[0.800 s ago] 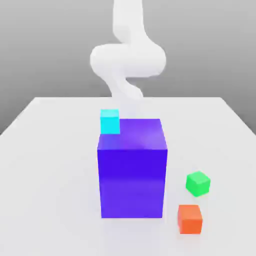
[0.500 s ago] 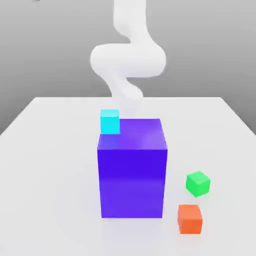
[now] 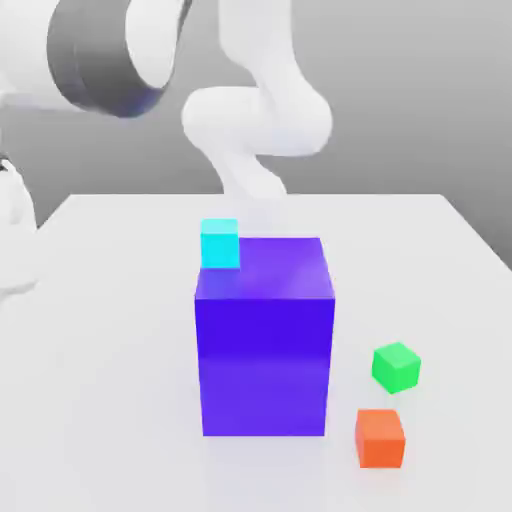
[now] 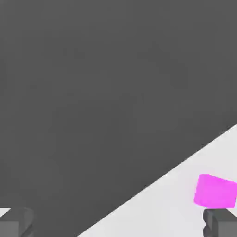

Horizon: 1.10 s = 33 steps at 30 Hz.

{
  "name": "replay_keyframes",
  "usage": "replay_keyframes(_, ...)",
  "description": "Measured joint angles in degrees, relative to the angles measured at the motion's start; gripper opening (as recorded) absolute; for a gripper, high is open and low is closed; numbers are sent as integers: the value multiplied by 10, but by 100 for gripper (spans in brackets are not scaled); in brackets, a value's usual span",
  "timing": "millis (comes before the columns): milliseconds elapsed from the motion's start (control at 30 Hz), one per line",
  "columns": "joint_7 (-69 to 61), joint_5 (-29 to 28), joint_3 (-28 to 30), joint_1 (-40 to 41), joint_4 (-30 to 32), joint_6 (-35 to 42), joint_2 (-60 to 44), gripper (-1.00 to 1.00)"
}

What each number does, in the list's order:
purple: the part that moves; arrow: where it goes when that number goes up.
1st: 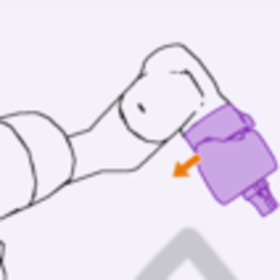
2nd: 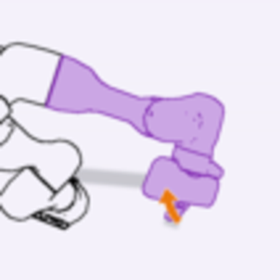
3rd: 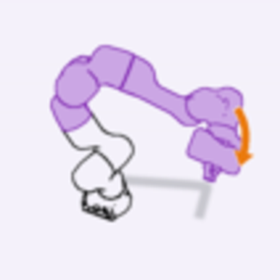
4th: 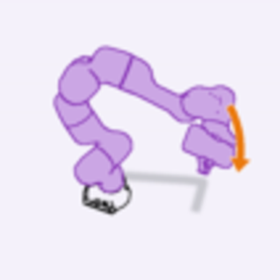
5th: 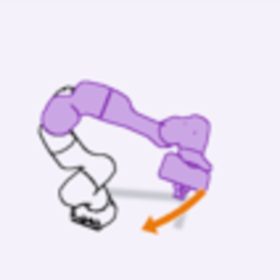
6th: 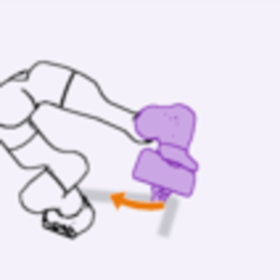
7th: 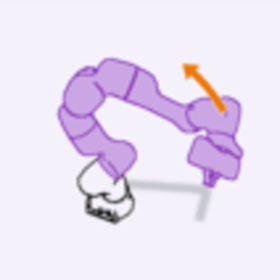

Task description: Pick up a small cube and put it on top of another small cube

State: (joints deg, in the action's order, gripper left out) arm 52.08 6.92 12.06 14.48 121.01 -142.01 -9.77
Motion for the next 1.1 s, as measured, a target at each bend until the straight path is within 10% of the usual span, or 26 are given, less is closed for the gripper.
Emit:
replay_keyframes(400,-8,67,-1,83,-53,-76,-253,0)
replay_keyframes(433,-11,72,-6,87,-57,-88,-269,-100)
replay_keyframes(800,1,55,13,74,-40,-41,-207,-100)
replay_keyframes(1100,-66,52,-97,-25,90,-47,-85,-100)
